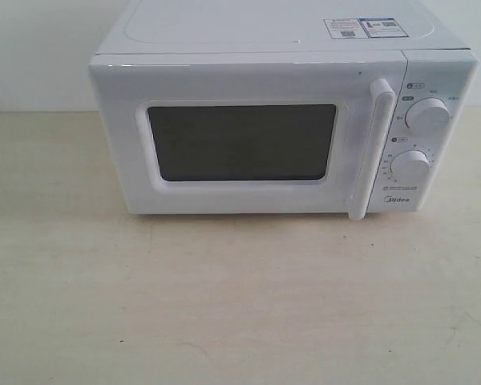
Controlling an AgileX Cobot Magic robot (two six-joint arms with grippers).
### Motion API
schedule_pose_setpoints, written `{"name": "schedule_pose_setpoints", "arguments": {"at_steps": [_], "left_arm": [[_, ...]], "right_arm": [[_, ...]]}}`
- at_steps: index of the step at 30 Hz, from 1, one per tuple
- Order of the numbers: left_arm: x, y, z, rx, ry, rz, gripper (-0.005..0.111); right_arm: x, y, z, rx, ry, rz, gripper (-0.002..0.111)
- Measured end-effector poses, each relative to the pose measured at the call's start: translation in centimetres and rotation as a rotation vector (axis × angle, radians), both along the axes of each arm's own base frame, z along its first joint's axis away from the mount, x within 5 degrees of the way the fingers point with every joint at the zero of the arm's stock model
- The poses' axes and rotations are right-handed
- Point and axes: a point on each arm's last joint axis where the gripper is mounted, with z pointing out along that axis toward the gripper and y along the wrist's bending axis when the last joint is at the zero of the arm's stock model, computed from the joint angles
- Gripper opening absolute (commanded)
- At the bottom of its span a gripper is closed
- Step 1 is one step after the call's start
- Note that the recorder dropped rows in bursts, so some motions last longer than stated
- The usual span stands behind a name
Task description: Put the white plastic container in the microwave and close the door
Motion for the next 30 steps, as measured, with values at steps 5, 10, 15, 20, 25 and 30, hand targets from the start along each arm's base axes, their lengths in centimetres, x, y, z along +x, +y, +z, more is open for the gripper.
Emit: {"name": "schedule_pose_setpoints", "arguments": {"at_steps": [5,10,15,20,25,30], "left_arm": [[0.0,0.0,0.0,0.0,0.0,0.0,0.004],[0.0,0.0,0.0,0.0,0.0,0.0,0.004],[0.0,0.0,0.0,0.0,0.0,0.0,0.004],[0.0,0.0,0.0,0.0,0.0,0.0,0.004],[0.0,0.0,0.0,0.0,0.0,0.0,0.004],[0.0,0.0,0.0,0.0,0.0,0.0,0.004]], "right_arm": [[0.1,-0.1,-0.9,0.028,0.038,-0.017,0.0],[0.5,0.0,-4.4,0.074,0.145,-0.032,0.0],[0.6,0.1,-4.8,0.098,0.127,-0.031,0.0],[0.7,0.1,-4.7,0.088,0.107,-0.026,0.0],[0.7,0.1,-4.6,0.015,0.093,-0.005,0.0],[0.8,0.1,-4.5,-0.017,0.083,0.003,0.0]]}}
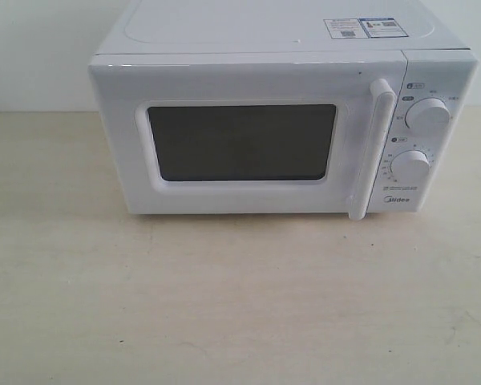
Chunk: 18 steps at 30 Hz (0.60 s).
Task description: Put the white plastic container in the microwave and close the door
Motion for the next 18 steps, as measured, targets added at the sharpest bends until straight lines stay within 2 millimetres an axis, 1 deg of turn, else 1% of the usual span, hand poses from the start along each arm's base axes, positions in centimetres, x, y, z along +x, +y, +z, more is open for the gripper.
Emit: {"name": "schedule_pose_setpoints", "arguments": {"at_steps": [18], "left_arm": [[0.0,0.0,0.0,0.0,0.0,0.0,0.004]], "right_arm": [[0.0,-0.01,0.0,-0.015,-0.001,0.004,0.0]]}}
